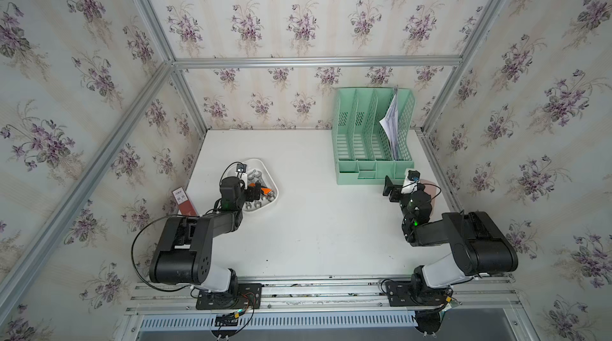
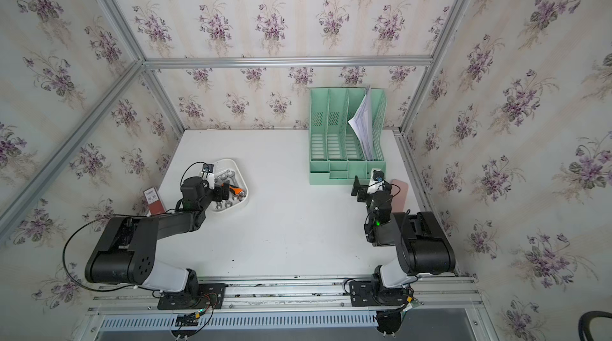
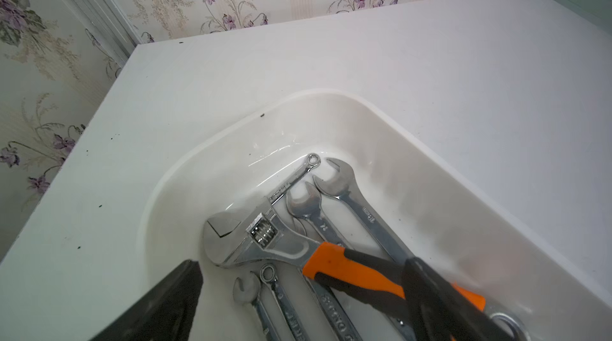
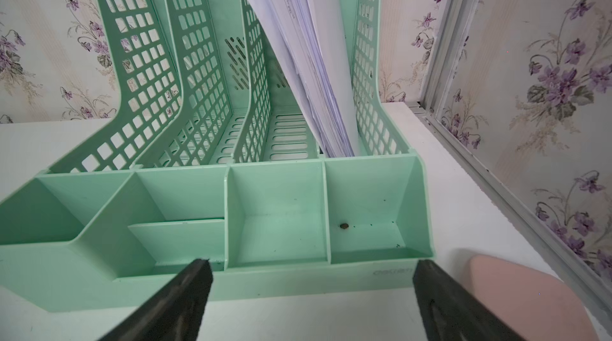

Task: Take out the wrench from the storage box
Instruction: Move the storage box to the center of the board.

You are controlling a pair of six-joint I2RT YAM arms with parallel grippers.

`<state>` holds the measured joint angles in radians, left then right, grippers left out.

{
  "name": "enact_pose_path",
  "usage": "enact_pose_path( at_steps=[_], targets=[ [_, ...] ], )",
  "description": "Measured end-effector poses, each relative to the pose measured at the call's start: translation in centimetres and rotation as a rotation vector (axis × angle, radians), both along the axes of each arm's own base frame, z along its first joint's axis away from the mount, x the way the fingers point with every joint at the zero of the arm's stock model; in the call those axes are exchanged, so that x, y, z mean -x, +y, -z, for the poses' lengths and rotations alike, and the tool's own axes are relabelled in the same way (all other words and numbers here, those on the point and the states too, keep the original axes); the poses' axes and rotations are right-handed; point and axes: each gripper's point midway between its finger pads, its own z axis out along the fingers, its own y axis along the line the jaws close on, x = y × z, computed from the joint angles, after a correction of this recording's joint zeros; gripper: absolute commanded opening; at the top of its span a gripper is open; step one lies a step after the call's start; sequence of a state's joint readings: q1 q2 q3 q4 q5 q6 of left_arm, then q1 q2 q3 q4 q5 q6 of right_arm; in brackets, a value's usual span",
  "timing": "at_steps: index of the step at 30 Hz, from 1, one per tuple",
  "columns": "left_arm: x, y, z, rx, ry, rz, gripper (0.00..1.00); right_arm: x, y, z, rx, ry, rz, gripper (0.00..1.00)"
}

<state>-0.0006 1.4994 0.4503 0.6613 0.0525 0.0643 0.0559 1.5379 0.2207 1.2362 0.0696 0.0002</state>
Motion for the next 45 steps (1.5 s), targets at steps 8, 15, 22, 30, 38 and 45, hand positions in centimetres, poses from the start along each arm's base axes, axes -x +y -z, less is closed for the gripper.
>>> enact_pose_path(
  at_steps=[8, 15, 22, 30, 38, 45],
  targets=[
    [0.0, 0.0, 0.0, 0.000, 0.000, 0.000, 0.99, 0.0, -0.1, 0.0, 0.000, 0.000, 0.002, 1.00],
    [0.0, 0.0, 0.0, 0.000, 0.000, 0.000, 0.99, 0.0, -0.2, 0.0, -0.002, 0.000, 0.002, 1.00],
    [-0.3, 0.6, -3.7, -0.012, -0.047, -0.050, 0.99, -0.9, -0.2, -2.5, -0.005, -0.034, 0.004, 1.00],
    [-0.7, 4.2, -14.2, 0.162, -0.080, -0.391, 0.99, -6.1, -1.0, -13.8, -0.176, 0.003, 0.094, 1.00],
    [2.2, 3.8, -9.8, 0.276, 0.347, -0.553, 0.99, -5.8, 4.7, -14.3, -0.377, 0.343, -0.148, 0.92],
    [7.3, 2.9, -4.4, 0.284, 0.652, -0.599, 0.90, -0.6, 11.9, -10.8, -0.456, 0.604, -0.382, 0.90]
  ],
)
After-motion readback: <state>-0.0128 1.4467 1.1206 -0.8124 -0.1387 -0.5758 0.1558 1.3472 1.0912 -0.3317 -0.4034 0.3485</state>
